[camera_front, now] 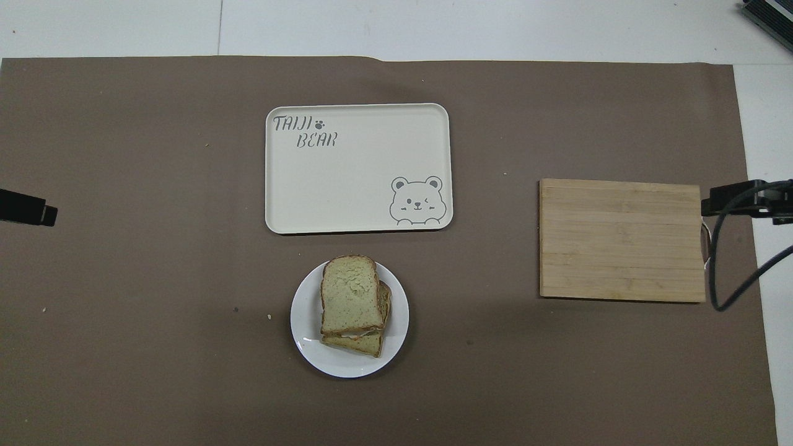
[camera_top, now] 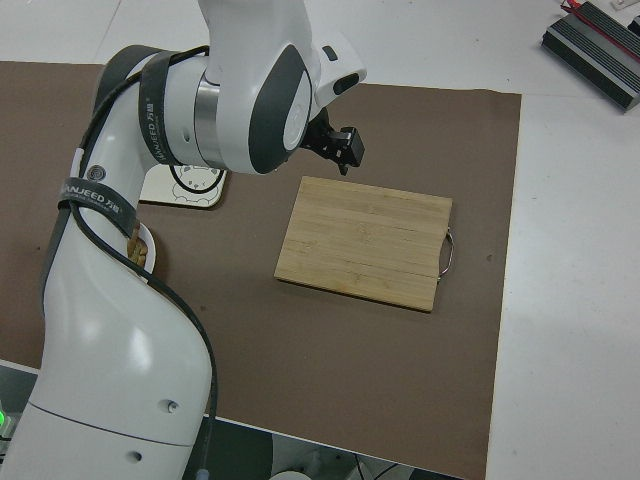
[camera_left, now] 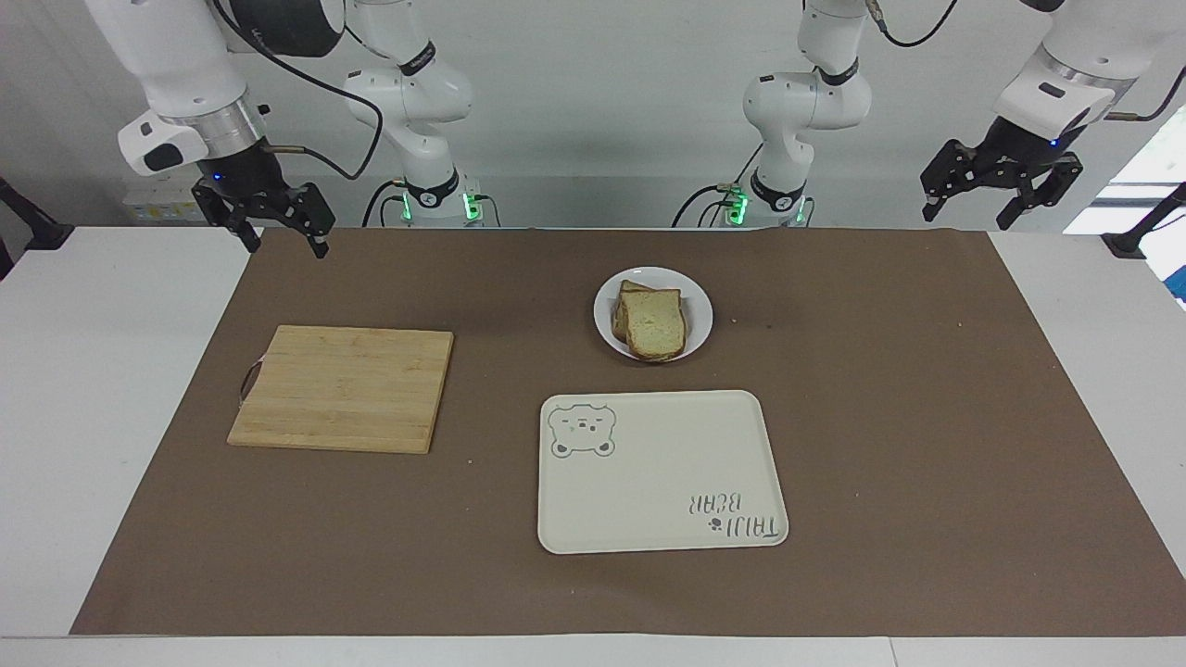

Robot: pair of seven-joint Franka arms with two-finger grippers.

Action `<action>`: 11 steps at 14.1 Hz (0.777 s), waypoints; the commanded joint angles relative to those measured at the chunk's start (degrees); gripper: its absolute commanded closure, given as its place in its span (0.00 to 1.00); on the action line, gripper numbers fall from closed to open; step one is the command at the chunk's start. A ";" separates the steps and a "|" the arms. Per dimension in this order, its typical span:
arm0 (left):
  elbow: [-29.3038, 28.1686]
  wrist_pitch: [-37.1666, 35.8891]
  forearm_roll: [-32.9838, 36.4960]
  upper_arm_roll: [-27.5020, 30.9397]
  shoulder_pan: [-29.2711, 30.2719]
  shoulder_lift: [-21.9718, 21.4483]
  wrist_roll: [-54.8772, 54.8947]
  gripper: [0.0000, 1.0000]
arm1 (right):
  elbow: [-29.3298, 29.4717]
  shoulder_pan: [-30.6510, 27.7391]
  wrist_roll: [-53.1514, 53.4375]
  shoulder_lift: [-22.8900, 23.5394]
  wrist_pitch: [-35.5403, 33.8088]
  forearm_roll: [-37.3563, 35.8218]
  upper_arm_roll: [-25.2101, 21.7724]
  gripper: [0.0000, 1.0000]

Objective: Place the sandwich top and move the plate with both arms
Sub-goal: 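Reach the left gripper to the rim of the white plate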

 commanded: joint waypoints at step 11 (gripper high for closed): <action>-39.11 27.28 -17.47 -0.44 -5.36 -11.45 1.27 0.00 | 1.39 -0.16 -6.92 -2.34 -6.09 -1.88 1.01 0.00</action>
